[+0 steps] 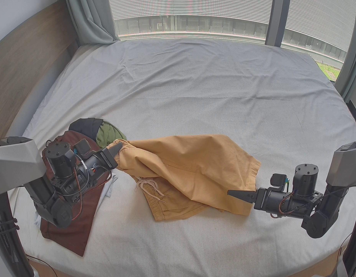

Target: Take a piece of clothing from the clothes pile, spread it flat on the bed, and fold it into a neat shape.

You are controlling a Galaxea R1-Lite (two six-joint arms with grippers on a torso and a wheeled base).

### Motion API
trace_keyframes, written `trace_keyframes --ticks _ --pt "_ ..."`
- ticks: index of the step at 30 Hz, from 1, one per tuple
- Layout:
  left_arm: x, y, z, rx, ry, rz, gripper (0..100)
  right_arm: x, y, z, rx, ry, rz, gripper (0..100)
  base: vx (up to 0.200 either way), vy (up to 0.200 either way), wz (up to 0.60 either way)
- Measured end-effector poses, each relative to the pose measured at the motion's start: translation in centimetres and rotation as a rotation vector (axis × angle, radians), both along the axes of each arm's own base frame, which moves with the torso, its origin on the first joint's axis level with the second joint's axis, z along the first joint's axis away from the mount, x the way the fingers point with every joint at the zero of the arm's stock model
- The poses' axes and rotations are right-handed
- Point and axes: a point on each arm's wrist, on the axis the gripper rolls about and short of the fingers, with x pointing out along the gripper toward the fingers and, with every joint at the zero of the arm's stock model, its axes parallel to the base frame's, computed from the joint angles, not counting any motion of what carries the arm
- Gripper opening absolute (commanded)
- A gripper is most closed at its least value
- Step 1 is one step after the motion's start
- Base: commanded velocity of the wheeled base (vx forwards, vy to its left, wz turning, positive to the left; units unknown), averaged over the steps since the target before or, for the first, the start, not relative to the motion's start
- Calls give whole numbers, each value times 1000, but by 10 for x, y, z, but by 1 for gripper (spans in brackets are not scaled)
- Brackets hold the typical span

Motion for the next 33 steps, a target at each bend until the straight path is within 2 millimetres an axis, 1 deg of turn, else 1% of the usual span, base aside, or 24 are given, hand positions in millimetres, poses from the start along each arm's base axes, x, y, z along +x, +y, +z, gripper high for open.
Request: trace_keyframes --ticks 4,9,17,18,28,33 --pt "1 0 -2 2 7 1 0 -5 0 2 29 -32 37 100 0 0 0" --pt "2 2 -4 2 10 7 0 -10 -1 -2 30 -18 64 100 0 0 0" --pt "3 3 -4 3 11 9 0 -11 -1 -11 0 -9 75 100 0 0 0" --pt "3 3 -4 2 11 9 0 -10 -1 -11 -1 -8 76 0 0 0 0" --pt "3 2 -4 -2 11 8 0 -6 -1 -10 3 -25 71 0 0 0 0" --pt "3 2 -5 -4 13 9 0 -1 -4 -3 13 -61 52 0 0 0 0"
